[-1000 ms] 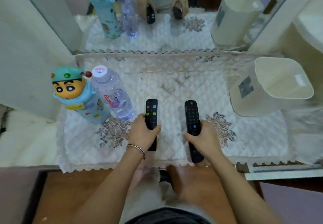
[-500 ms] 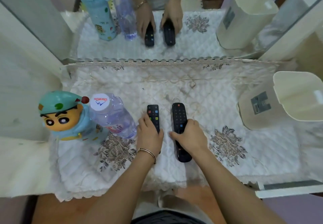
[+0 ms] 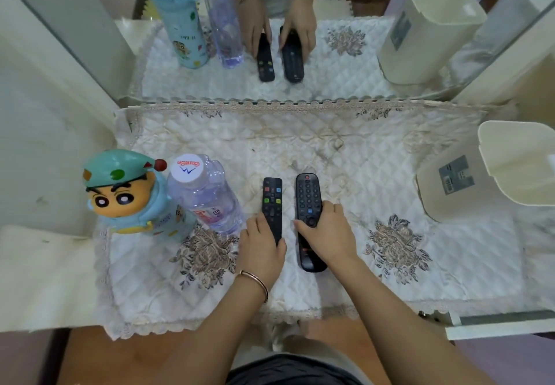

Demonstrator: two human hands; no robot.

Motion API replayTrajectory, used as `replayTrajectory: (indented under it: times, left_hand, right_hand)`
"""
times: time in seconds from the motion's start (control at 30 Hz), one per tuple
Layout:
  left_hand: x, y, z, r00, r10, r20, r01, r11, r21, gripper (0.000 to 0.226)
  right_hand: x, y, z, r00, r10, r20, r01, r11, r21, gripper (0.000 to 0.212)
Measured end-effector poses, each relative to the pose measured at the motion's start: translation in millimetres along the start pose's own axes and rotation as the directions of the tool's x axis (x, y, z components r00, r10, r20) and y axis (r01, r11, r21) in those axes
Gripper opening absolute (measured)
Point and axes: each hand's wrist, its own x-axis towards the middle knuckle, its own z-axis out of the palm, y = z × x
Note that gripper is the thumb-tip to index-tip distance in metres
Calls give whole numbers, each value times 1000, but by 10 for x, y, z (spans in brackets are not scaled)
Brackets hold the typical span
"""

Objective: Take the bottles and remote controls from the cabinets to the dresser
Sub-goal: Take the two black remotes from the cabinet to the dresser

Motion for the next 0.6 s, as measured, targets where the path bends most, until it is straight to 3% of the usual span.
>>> replayTrajectory:
  times: [0.23, 0.37, 0.5, 0.6]
  left_hand:
    - [-2, -55, -68, 1000, 21, 22, -22, 997, 73, 59]
    - [5, -83, -159, 997, 62, 45, -66, 993, 97, 62]
    - [-51, -74, -263, 978, 195, 69, -206, 956, 208, 47]
    - [-85, 3, -271, 909, 415, 41, -410, 871, 270, 38]
  right_hand:
    - [-52, -119, 38, 998, -38, 41, 41, 997, -65, 54]
    - [-90, -78, 38, 999, -10, 51, 11, 1000, -16, 54]
    - [-179, 54, -53, 1000, 26, -1, -25, 997, 66, 53]
    - [-308, 246, -153, 994, 95, -53, -83, 976, 199, 47]
